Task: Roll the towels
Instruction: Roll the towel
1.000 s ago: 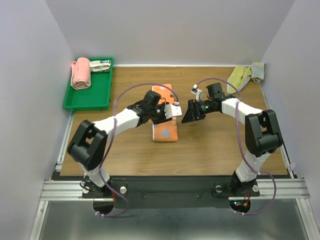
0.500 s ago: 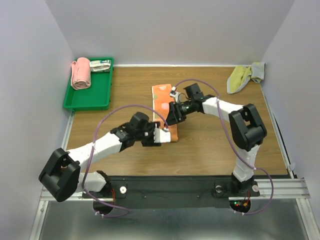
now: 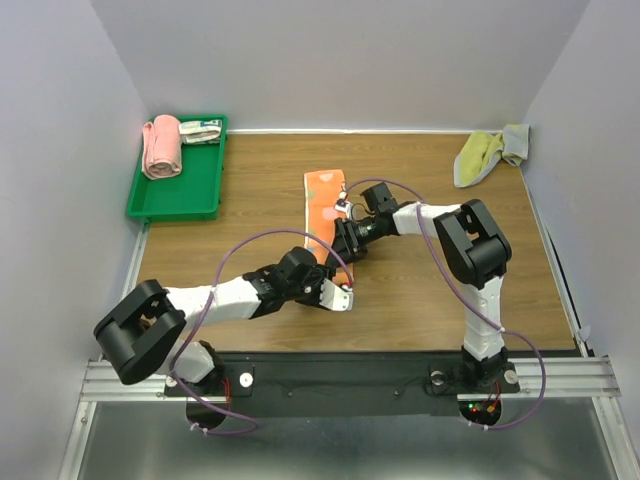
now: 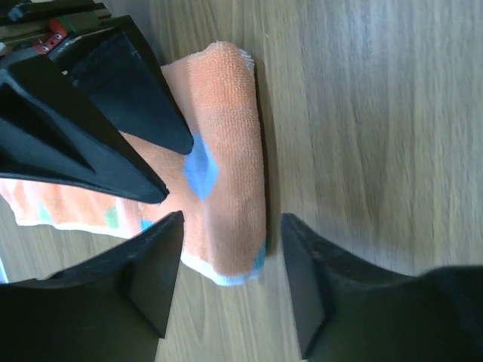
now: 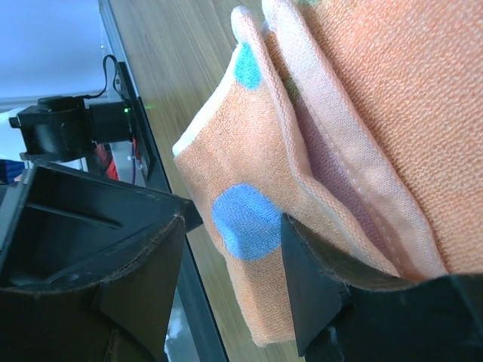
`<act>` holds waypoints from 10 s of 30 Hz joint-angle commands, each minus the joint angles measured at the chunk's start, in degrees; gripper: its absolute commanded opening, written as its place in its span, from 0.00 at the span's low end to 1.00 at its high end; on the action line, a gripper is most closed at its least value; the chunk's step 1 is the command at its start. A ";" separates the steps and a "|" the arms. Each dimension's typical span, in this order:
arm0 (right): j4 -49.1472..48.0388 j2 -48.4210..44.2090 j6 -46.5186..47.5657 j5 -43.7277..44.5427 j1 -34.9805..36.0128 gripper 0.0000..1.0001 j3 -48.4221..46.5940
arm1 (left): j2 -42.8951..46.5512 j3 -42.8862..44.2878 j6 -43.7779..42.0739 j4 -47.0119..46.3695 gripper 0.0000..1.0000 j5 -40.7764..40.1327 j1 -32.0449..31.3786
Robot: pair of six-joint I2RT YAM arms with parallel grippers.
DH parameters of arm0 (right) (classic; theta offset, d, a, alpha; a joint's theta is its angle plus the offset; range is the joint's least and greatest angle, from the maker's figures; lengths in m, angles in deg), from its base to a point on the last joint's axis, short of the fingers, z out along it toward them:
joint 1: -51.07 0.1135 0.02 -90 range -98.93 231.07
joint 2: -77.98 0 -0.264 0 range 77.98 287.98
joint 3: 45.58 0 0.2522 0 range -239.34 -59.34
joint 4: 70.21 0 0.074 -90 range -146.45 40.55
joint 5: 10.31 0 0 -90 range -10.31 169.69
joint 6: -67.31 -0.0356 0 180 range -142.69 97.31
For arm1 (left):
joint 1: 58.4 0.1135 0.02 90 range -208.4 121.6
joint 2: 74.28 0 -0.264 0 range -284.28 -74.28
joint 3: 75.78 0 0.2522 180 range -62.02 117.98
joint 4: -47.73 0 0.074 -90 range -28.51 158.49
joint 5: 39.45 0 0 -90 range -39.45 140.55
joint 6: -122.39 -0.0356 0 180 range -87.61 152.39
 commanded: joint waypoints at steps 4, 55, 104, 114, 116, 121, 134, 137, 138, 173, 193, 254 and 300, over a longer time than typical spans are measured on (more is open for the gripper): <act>-0.40 2.03 1.08 2.92 0.29 0.58 3.22 | -4.06 -1.14 -3.05 -5.22 0.51 -0.47 -0.65; 1.36 -2.10 3.19 2.12 0.46 0.54 5.07 | -9.86 20.22 11.19 19.21 0.00 13.33 5.15; 13.13 0.89 21.38 13.46 0.55 0.32 2.00 | 3.66 10.48 -4.60 16.39 0.66 13.23 8.67; 13.40 4.05 23.31 12.50 0.64 0.32 0.15 | 3.67 1.94 -6.48 6.13 0.66 7.89 -0.73; 13.40 4.32 23.31 12.15 0.64 0.31 -0.11 | 2.62 0.89 -6.65 3.41 0.66 6.13 -1.62; 13.40 5.11 24.71 11.79 0.64 0.31 -0.90 | -1.68 -0.96 -7.27 -2.49 0.65 2.97 -2.06; 14.80 -0.23 25.60 13.11 -0.58 0.36 -1.44 | -9.42 12.28 2.39 17.57 0.11 11.71 -2.06; 14.98 -4.89 24.90 12.59 -3.13 0.57 -0.20 | -13.99 16.61 8.09 24.38 0.09 16.48 -2.06; 15.24 -6.56 24.81 12.24 -5.66 0.66 0.06 | -14.95 18.44 9.25 27.61 0.09 19.37 -1.97; 12.90 -48.61 43.88 41.30 13.71 0.73 21.50 | -54.43 47.82 16.20 53.05 0.09 37.94 12.09; -8.40 -33.21 51.44 51.25 27.36 0.66 32.14 | -55.57 50.01 11.90 56.03 0.12 35.83 13.15; 39.14 16.62 51.00 -1.74 6.00 0.01 -13.11 | 14.14 -4.74 12.07 4.89 0.76 -3.89 -6.54; 36.78 -40.84 51.34 20.66 -13.87 1.00 2.60 | -36.21 32.07 17.25 46.97 0.16 29.50 3.90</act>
